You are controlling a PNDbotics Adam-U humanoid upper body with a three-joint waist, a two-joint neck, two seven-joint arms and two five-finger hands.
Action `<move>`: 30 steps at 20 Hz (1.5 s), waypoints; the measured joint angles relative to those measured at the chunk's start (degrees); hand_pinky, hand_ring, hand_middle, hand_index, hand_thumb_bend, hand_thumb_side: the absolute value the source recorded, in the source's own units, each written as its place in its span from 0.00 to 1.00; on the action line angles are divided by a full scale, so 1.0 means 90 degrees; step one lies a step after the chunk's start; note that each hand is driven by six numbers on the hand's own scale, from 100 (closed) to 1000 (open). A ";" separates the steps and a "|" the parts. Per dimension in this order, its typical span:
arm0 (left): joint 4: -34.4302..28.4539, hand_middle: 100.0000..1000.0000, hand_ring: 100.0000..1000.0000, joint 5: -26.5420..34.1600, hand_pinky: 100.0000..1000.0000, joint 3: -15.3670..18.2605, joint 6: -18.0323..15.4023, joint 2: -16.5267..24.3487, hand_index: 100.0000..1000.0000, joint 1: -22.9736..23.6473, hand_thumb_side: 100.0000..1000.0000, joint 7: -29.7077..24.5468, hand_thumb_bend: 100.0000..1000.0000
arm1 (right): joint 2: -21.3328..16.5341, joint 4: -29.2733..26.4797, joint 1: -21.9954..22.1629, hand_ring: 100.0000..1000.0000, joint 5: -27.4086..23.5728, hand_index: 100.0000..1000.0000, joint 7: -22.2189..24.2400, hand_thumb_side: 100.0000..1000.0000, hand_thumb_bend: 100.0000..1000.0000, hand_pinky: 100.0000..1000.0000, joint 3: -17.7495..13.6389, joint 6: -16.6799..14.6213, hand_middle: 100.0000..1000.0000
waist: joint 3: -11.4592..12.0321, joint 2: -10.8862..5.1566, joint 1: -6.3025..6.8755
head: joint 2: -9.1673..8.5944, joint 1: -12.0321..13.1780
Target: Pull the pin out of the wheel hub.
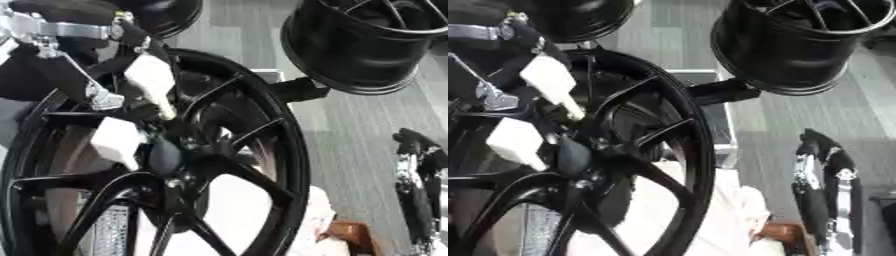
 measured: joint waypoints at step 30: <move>0.2169 0.28 0.41 -0.0315 0.54 0.3451 0.0411 0.2048 0.39 0.2394 0.17 0.2060 0.00 | -0.0067 0.0000 0.0173 0.83 0.0106 0.74 -0.0214 0.68 0.00 0.89 -0.0228 -0.0108 0.66 | 0.0297 -0.0305 0.0025 | 0.0093 -0.0179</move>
